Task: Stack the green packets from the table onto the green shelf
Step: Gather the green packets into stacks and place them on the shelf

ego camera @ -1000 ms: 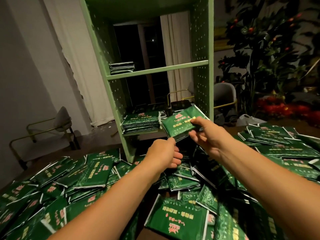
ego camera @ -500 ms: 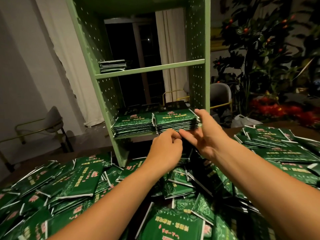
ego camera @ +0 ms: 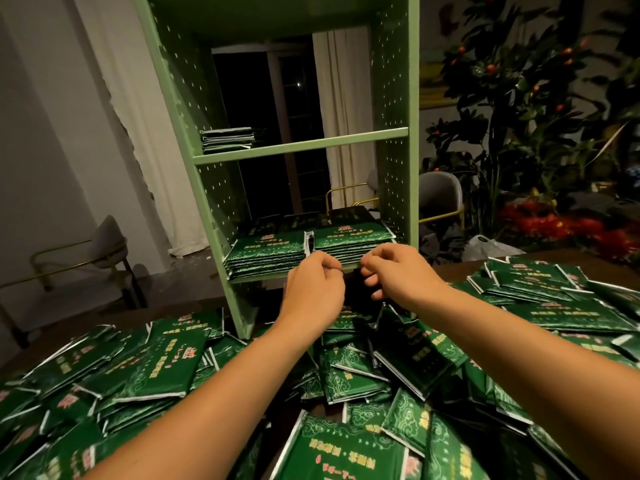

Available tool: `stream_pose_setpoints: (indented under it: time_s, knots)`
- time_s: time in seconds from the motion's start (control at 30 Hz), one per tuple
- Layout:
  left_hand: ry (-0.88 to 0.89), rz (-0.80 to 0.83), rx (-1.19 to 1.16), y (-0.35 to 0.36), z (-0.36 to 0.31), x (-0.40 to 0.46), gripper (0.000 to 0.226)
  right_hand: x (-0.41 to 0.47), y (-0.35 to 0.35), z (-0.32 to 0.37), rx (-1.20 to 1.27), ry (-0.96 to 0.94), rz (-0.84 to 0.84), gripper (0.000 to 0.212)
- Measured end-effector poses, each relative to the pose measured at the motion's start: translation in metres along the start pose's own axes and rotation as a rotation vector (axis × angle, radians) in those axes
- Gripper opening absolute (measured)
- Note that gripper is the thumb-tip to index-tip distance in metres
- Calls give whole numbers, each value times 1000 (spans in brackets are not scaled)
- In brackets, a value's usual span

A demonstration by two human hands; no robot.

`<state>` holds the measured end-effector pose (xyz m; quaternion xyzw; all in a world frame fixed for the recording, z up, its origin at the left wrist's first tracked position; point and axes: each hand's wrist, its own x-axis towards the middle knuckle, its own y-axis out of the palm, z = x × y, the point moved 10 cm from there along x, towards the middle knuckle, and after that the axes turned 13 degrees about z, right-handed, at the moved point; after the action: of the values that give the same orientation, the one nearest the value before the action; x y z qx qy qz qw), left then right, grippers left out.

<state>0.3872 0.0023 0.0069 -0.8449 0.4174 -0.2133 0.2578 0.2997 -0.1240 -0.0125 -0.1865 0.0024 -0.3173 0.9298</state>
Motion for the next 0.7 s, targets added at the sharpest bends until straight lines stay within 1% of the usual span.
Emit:
stream_pose_setpoints:
  time_s: [0.07,0.2,0.3,0.47,0.53,0.57,0.63,0.7]
  knots:
    - [-19,0,14,-3,7,-2,24,1,2,-4,51,10,38,17]
    - [-53,12,35,-6,15,-13,23,-10,7,-5,50,18,88,20]
    - [-49,39,51,-9,11,-24,24,-24,14,5,64,11,140,14]
    - [-32,50,32,-14,12,-64,29,-58,21,27,-28,-47,136,15]
    - [-31,59,52,-15,19,-86,30,-76,29,30,-117,-57,128,16]
    - [-30,60,59,-15,22,-94,31,-83,31,31,-201,-63,127,16]
    - [-37,64,71,-15,32,-111,33,-101,46,32,-460,-59,178,18]
    - [-40,54,69,-16,41,-125,35,-117,64,30,-739,-26,300,21]
